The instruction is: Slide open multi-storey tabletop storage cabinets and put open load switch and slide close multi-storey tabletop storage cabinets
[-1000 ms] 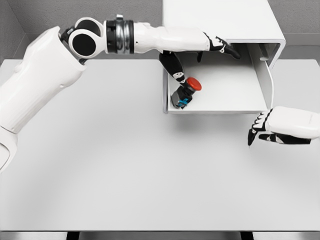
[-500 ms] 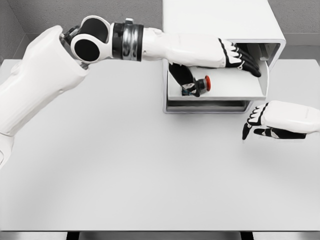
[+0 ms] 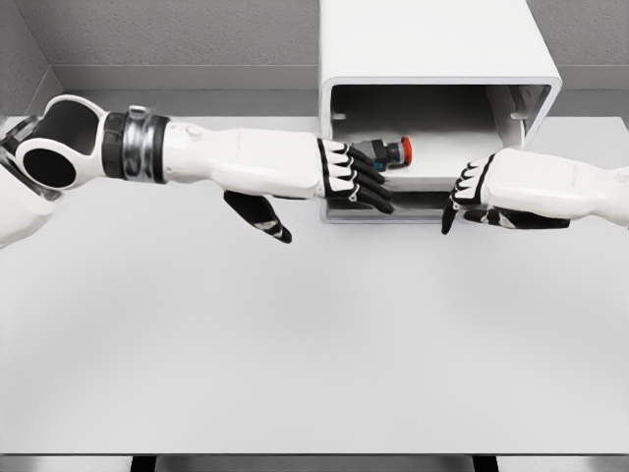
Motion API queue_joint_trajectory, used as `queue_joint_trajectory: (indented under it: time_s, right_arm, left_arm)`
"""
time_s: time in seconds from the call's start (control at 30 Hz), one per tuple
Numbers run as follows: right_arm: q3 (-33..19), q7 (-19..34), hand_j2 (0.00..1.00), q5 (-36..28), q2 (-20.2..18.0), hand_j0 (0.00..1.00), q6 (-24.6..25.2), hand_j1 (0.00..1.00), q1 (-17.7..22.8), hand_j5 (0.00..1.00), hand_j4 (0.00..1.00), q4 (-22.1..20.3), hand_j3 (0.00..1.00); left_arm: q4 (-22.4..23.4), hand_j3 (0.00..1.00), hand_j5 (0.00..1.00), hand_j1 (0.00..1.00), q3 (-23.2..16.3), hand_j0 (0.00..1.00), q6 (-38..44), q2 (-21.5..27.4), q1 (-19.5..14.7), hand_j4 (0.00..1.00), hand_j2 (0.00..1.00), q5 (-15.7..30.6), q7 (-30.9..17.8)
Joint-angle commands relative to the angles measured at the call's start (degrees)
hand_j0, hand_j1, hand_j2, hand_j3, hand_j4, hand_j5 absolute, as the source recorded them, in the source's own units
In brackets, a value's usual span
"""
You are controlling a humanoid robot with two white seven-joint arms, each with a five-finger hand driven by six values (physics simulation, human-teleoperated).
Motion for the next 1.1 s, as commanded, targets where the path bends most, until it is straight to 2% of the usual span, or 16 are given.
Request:
queue_joint_trajectory:
  time_s: [0.0, 0.07, 0.17, 0.23, 0.3, 0.33, 0.37, 0.5, 0.57, 0.83, 1.07]
  right_arm:
    - [1.8, 0.0, 0.49, -0.2, 1.4, 0.49, 0.1, 0.49, -0.2, 0.49, 0.49, 0.5, 0.49]
    - [4.7, 0.0, 0.5, 0.0, 2.6, 0.5, 0.1, 0.5, -2.6, 0.5, 0.5, 2.2, 0.5]
    - [5.3, 0.0, 0.5, 0.1, 3.8, 0.5, 0.1, 0.5, -4.0, 0.5, 0.5, 4.2, 0.5]
    - [7.0, 0.0, 0.5, 0.2, 5.1, 0.5, 0.1, 0.5, -6.2, 0.5, 0.5, 5.0, 0.5]
    - [7.4, 0.0, 0.51, 0.2, 6.1, 0.51, 0.1, 0.51, -7.4, 0.51, 0.51, 6.5, 0.51]
    - [8.1, 0.0, 0.51, 0.3, 6.8, 0.51, 0.1, 0.51, -8.0, 0.51, 0.51, 8.0, 0.51]
    - [9.3, 0.0, 0.51, 0.3, 7.4, 0.51, 0.1, 0.51, -9.4, 0.51, 0.51, 9.8, 0.51]
    - [11.0, 0.0, 0.52, 0.4, 8.8, 0.52, 0.1, 0.52, -11.3, 0.52, 0.52, 12.1, 0.52]
    - [12.1, 0.0, 0.52, 0.4, 9.3, 0.52, 0.1, 0.52, -11.7, 0.52, 0.52, 12.2, 0.52]
    - [15.6, 0.0, 0.53, 1.6, 10.3, 0.53, 0.1, 0.53, -13.2, 0.53, 0.53, 12.4, 0.53]
    - [15.6, 0.0, 0.55, 2.3, 13.2, 0.55, 0.1, 0.55, -15.9, 0.55, 0.55, 21.4, 0.55]
  left_arm:
    - [-1.4, 1.0, 1.0, 1.0, 0.5, 1.0, 0.2, 2.5, 0.0, 1.0, 1.0, 0.4, 0.0]
    - [-1.5, 1.0, 1.0, 1.0, 0.6, 1.0, 0.2, 4.5, 0.7, 1.0, 1.0, 0.4, 0.0]
    - [-1.8, 1.0, 1.0, 1.0, 6.9, 1.0, 0.2, 4.9, 6.2, 1.0, 1.0, 0.4, 0.0]
    - [-2.1, 1.0, 1.0, 1.0, 7.7, 1.0, 0.2, 4.9, 8.1, 1.0, 1.0, 0.2, 0.0]
    - [-2.9, 1.0, 1.0, 1.0, 11.9, 1.0, 0.2, 5.0, 11.5, 1.0, 1.0, 0.0, 0.0]
    - [-3.6, 1.0, 1.0, 1.0, 12.5, 1.0, 0.2, 5.2, 11.8, 1.0, 1.0, -0.1, 0.0]
    - [-4.1, 1.0, 1.0, 1.0, 12.6, 1.0, 0.2, 5.5, 12.0, 1.0, 1.0, -0.2, 0.0]
    - [-3.9, 1.0, 1.0, 1.0, 12.4, 1.0, 0.2, 6.7, 14.1, 1.0, 1.0, -0.3, 0.0]
    - [-3.5, 1.0, 1.0, 1.0, 12.0, 1.0, 0.2, 6.6, 15.3, 1.0, 1.0, -0.2, 0.0]
    - [-2.9, 1.0, 1.0, 1.0, 11.8, 1.0, 0.2, 6.6, 15.6, 1.0, 1.0, -0.2, 0.0]
    - [-2.8, 1.0, 1.0, 1.0, 11.0, 1.0, 0.2, 6.8, 15.6, 1.0, 1.0, -0.3, 0.0]
